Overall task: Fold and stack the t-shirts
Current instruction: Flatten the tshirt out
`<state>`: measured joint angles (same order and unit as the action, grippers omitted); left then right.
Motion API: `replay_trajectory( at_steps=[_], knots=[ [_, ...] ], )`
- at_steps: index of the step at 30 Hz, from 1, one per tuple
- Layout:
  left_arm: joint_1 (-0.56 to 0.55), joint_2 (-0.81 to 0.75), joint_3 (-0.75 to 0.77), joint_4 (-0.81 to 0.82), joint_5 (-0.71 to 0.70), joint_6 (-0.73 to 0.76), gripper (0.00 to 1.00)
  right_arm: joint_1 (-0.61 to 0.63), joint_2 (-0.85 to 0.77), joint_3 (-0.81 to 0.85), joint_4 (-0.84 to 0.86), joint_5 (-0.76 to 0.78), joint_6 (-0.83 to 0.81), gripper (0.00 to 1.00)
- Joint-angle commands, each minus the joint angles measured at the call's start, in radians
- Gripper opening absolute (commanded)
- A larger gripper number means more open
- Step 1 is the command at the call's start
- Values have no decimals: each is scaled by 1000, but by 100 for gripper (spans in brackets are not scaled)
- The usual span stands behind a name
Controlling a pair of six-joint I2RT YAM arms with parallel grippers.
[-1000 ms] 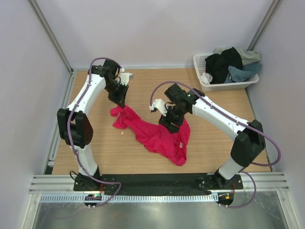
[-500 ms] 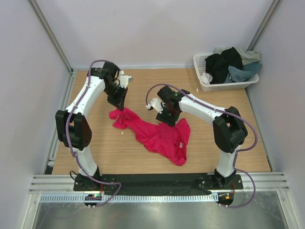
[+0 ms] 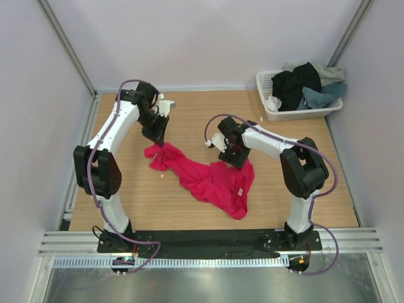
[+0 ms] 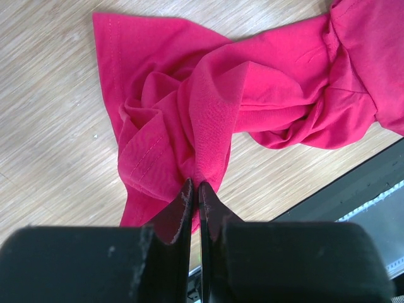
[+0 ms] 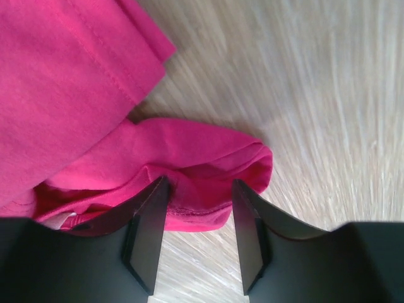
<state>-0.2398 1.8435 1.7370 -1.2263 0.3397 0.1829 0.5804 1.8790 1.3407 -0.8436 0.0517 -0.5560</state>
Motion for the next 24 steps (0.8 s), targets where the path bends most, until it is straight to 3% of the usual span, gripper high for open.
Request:
replay_trajectory(
  at_steps=[1, 3, 4, 5, 11, 21, 24],
  knots=[
    [7, -13, 33, -1, 2, -8, 7, 6, 2, 6, -52, -16, -16, 41],
    [5, -12, 36, -1, 1, -10, 7, 1, 11, 17, -90, -24, -27, 23],
    [7, -12, 36, -1, -1, -8, 7, -4, 12, 18, -98, -26, -25, 7],
    [7, -10, 38, -1, -1, -7, 7, -7, 9, 20, -97, -20, -27, 1],
    [10, -4, 53, 14, -54, 4, 3, -111, -1, 90, -46, 49, -33, 1],
    [71, 71, 235, 21, -102, 18, 0, -297, 12, 227, -2, 138, -2, 1],
    [71, 94, 239, 11, -76, 9, 0, -297, -26, 195, -3, 137, 27, 18]
  ],
)
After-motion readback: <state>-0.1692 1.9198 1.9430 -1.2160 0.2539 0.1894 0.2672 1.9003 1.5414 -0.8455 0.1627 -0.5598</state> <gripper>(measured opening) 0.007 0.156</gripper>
